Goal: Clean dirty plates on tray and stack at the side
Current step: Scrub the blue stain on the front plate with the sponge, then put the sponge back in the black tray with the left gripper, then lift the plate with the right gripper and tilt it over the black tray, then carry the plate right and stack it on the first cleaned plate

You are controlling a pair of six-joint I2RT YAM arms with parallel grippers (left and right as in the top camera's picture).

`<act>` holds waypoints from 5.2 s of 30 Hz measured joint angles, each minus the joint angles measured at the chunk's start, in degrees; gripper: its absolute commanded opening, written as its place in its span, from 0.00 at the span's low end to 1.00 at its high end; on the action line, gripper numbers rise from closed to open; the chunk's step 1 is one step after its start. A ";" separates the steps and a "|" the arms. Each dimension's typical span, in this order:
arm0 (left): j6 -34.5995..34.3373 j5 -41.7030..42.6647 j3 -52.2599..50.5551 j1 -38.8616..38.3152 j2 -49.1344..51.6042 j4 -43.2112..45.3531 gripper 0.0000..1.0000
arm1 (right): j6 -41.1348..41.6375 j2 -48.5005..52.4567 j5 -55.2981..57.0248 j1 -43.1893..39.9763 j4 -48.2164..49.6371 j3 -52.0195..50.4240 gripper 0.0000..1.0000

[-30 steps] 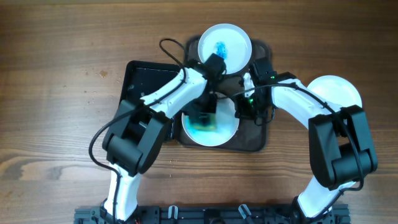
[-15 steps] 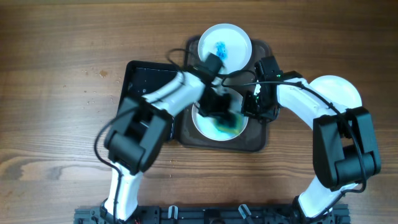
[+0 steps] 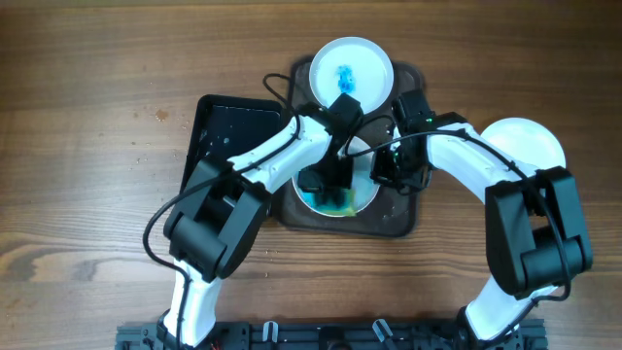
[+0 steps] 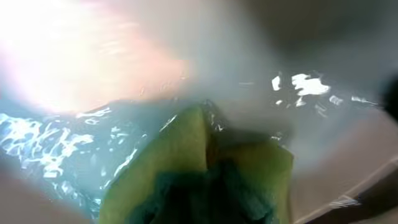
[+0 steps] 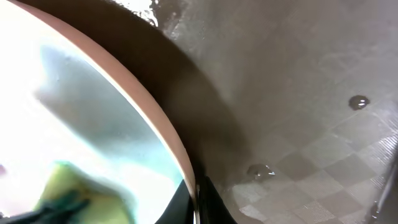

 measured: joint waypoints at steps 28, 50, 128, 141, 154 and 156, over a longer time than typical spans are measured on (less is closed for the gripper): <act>-1.53 9.84 -2.56 0.20 -0.22 23.74 0.04 | -8.92 0.17 3.63 -0.76 0.44 0.61 0.04; -8.55 -15.39 -3.54 13.03 -23.89 -3.32 0.04 | -10.71 0.17 2.95 0.20 0.42 0.61 0.04; -1.57 -5.44 -11.69 42.27 -61.11 -4.04 1.00 | -65.37 -1.36 73.94 42.75 37.94 24.61 0.04; -1.57 -5.44 -11.69 42.27 -61.11 -4.04 1.00 | -65.24 -1.36 75.21 42.75 37.81 24.61 0.04; -1.57 -5.44 -11.69 42.27 -61.11 -4.09 1.00 | -62.20 -1.29 74.07 41.62 34.40 24.72 0.04; -1.57 -5.44 -11.69 42.27 -61.11 -4.09 1.00 | -56.94 -1.27 72.63 41.44 32.04 24.85 0.04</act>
